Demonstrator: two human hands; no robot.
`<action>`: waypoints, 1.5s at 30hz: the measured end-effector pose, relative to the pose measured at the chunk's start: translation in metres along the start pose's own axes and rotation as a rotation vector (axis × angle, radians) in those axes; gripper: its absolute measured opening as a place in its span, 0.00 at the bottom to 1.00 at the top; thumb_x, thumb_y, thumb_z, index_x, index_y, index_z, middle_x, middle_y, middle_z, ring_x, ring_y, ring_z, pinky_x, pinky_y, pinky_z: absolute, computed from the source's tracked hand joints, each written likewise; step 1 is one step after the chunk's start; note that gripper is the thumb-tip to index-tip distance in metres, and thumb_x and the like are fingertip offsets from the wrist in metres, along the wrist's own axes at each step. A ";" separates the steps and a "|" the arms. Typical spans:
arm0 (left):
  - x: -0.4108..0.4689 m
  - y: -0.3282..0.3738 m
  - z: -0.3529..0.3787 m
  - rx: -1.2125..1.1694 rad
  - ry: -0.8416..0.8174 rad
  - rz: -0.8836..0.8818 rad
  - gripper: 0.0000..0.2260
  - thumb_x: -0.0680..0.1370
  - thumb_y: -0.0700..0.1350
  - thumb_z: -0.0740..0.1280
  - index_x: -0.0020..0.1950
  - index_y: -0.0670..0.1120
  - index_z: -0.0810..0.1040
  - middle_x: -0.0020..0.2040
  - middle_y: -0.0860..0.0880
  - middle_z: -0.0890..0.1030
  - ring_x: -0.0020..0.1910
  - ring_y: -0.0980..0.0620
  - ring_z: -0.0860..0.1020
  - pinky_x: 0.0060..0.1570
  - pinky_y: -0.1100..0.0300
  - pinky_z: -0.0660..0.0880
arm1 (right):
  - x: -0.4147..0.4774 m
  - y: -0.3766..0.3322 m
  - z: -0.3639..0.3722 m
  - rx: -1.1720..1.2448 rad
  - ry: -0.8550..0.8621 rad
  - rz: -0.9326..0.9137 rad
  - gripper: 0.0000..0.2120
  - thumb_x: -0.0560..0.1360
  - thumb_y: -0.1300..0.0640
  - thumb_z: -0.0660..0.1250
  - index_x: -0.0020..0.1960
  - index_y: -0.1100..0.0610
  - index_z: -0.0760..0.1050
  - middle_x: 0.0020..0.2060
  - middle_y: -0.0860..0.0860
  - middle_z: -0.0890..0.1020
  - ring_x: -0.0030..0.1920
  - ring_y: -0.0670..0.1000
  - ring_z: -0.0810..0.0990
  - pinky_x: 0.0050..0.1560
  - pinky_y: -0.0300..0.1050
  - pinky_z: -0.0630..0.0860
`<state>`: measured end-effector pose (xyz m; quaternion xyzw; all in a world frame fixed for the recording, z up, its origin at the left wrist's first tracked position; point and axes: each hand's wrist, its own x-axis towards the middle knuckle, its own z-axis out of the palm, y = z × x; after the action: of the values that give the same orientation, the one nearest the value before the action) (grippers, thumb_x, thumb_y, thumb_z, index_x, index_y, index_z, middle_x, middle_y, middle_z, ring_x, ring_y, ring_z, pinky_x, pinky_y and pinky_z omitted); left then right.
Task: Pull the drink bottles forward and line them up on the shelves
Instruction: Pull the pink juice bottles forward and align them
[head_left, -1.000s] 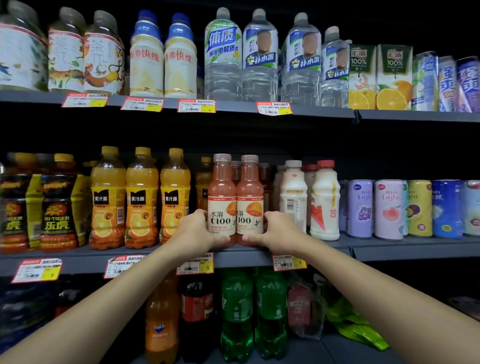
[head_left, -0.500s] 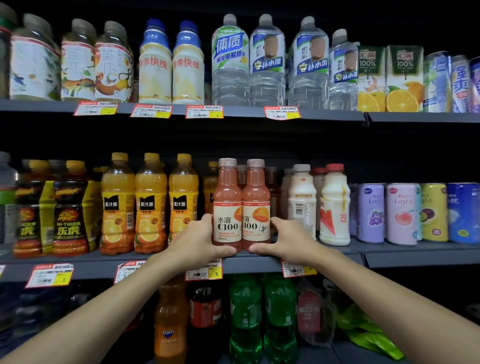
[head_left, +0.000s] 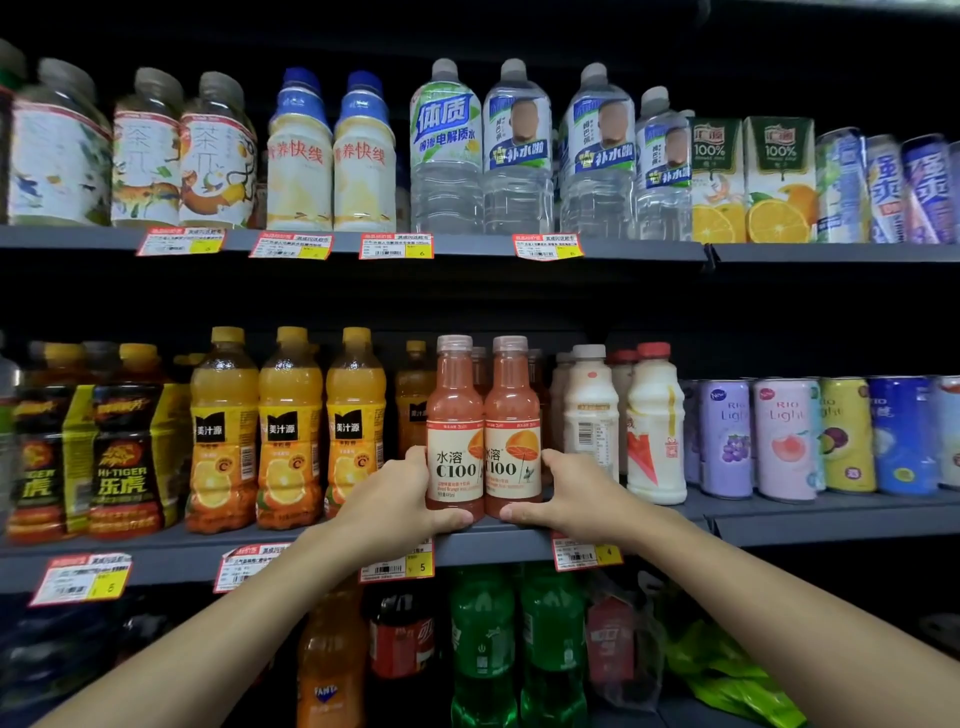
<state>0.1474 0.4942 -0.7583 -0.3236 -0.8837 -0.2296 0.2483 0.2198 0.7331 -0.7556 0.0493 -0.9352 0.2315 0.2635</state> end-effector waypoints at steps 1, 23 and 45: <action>0.000 0.000 0.000 -0.018 -0.002 -0.001 0.35 0.68 0.68 0.74 0.67 0.52 0.67 0.60 0.54 0.80 0.56 0.54 0.80 0.51 0.54 0.81 | 0.000 0.001 -0.001 -0.014 0.001 0.004 0.37 0.64 0.32 0.77 0.66 0.50 0.73 0.60 0.45 0.82 0.57 0.45 0.80 0.58 0.44 0.79; 0.005 -0.006 0.009 -0.135 0.015 0.048 0.43 0.66 0.70 0.74 0.71 0.50 0.62 0.61 0.55 0.79 0.52 0.59 0.77 0.44 0.64 0.79 | 0.000 0.009 -0.005 -0.089 -0.014 -0.057 0.42 0.61 0.25 0.71 0.67 0.50 0.72 0.60 0.45 0.82 0.57 0.45 0.80 0.56 0.48 0.80; 0.006 -0.003 0.007 -0.106 -0.069 0.120 0.36 0.73 0.64 0.72 0.72 0.47 0.62 0.64 0.50 0.79 0.59 0.52 0.79 0.51 0.59 0.79 | -0.009 -0.002 -0.010 -0.277 0.038 -0.003 0.41 0.63 0.24 0.70 0.63 0.53 0.74 0.54 0.47 0.83 0.50 0.48 0.81 0.50 0.51 0.81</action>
<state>0.1393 0.4992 -0.7606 -0.3965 -0.8573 -0.2493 0.2138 0.2327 0.7354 -0.7521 0.0096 -0.9530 0.1005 0.2856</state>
